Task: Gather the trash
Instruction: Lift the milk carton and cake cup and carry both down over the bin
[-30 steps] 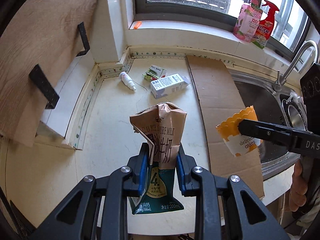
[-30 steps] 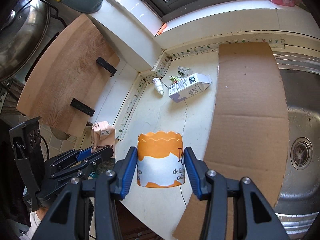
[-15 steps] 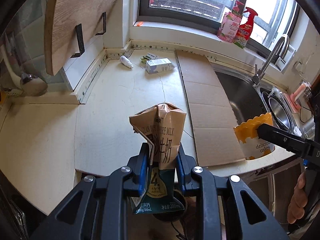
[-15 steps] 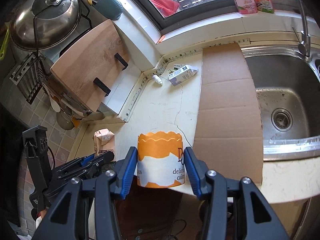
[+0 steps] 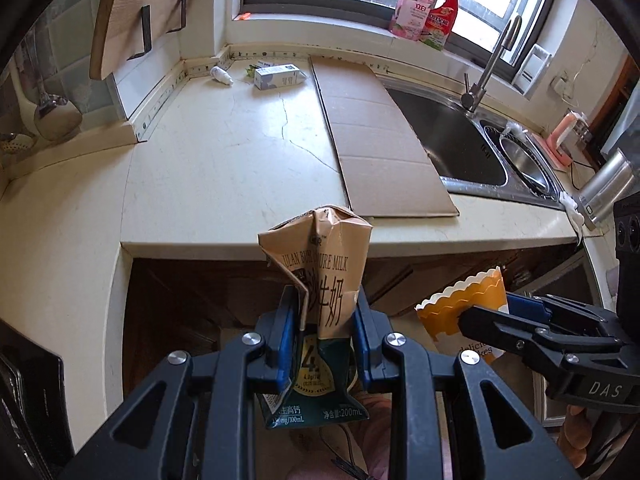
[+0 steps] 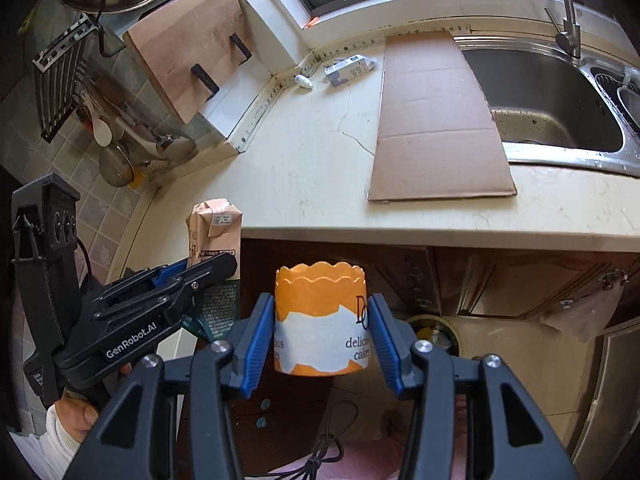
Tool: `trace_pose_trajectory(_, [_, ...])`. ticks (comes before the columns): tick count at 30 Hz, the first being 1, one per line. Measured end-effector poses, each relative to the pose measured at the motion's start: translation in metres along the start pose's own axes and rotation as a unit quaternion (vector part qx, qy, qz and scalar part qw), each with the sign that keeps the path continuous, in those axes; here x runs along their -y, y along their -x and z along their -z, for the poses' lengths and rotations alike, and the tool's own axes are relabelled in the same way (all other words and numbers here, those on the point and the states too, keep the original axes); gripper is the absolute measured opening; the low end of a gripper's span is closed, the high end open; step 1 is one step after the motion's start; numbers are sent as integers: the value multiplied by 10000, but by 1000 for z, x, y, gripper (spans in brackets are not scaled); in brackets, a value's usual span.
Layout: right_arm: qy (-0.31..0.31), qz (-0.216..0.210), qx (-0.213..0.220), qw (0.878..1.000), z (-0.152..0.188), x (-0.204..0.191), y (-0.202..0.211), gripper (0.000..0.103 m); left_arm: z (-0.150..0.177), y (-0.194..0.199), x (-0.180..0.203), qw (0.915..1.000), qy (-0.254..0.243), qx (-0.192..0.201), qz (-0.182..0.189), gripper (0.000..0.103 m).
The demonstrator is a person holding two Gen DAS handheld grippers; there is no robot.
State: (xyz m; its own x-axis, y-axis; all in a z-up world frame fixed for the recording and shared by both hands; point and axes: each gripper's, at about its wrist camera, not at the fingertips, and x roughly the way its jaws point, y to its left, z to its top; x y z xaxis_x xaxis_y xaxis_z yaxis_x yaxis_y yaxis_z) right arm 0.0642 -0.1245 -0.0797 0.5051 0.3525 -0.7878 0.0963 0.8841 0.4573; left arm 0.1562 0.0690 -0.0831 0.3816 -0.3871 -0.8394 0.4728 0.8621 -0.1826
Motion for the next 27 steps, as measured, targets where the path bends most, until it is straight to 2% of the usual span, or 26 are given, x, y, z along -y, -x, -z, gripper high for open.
trace_pose_trajectory(5, [-54, 57, -223, 9997, 22, 9, -8, 48, 27, -15, 4, 9994, 75, -328, 49, 23])
trace_pose_trajectory(12, [-200, 182, -669, 9974, 53, 40, -34, 48, 65, -57, 6, 9957, 390, -844, 29, 23])
trace_pose_trajectory(17, [-357, 219, -1020, 9939, 76, 69, -65, 48, 94, -97, 7, 9907, 570, -1237, -4, 23])
trace_pose_trajectory(21, [-517, 261, -1326, 9895, 96, 94, -96, 48, 118, -131, 12, 9874, 509, -1494, -147, 23])
trace_pose_trajectory(27, [-615, 338, -1639, 9840, 117, 124, -146, 48, 151, -188, 13, 9808, 641, -1837, -114, 23])
